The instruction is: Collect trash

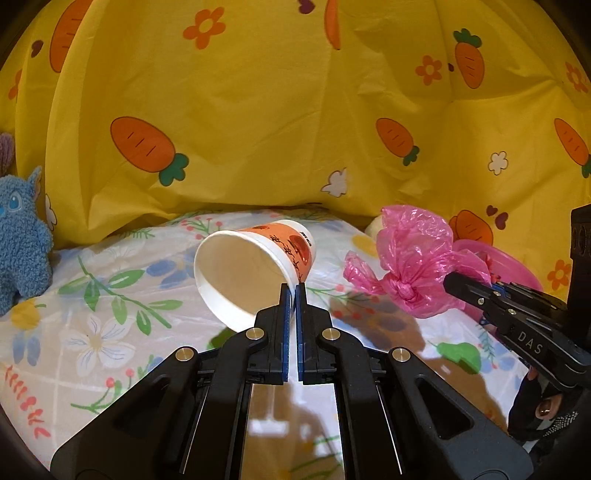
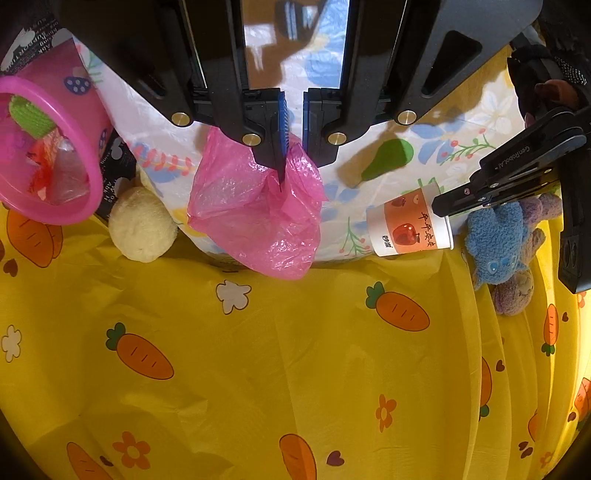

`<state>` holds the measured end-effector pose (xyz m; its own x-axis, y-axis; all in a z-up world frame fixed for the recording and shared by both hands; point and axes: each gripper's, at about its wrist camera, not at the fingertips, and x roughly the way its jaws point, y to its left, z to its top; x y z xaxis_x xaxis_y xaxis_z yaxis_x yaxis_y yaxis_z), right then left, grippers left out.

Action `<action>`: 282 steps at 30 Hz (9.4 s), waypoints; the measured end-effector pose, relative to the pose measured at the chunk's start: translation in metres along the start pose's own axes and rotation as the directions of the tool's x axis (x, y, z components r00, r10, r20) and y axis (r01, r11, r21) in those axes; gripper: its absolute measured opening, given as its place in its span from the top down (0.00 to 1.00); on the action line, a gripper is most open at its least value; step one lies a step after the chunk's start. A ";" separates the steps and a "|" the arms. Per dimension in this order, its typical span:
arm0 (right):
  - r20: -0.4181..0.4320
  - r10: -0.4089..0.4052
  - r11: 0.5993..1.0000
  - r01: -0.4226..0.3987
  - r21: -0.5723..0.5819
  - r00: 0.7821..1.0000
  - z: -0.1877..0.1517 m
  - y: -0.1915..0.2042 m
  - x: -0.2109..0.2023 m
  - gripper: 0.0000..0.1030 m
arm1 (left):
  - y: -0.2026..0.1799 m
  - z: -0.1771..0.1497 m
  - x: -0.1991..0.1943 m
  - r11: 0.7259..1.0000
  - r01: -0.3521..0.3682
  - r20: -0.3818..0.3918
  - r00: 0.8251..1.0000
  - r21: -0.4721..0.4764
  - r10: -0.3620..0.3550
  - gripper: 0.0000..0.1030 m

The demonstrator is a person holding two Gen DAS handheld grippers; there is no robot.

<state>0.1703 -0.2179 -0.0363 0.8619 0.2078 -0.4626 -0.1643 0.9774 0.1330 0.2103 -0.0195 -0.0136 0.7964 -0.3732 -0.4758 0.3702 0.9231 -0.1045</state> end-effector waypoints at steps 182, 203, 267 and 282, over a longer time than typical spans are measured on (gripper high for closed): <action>0.138 -0.380 0.925 0.375 0.060 0.915 -0.090 0.029 -0.201 0.05 | -0.110 -0.098 -0.163 0.981 -0.185 0.096 0.977 -0.066 0.191 0.06; 0.140 -0.376 0.927 0.371 0.058 0.916 -0.090 0.026 -0.203 0.05 | -0.112 -0.098 -0.162 0.980 -0.186 0.095 0.977 -0.067 0.192 0.06; 0.139 -0.372 0.928 0.367 0.066 0.918 -0.091 0.020 -0.205 0.05 | -0.114 -0.099 -0.160 0.980 -0.189 0.092 0.977 -0.061 0.194 0.06; 0.139 -0.373 0.928 0.366 0.068 0.918 -0.091 0.018 -0.206 0.05 | -0.116 -0.098 -0.159 0.980 -0.188 0.092 0.977 -0.061 0.193 0.06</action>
<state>-0.0539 -0.2392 -0.0185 0.9185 -0.1789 -0.3525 0.1962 0.9805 0.0137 -0.0062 -0.0583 -0.0113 0.8934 -0.1946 -0.4049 0.1839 0.9808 -0.0657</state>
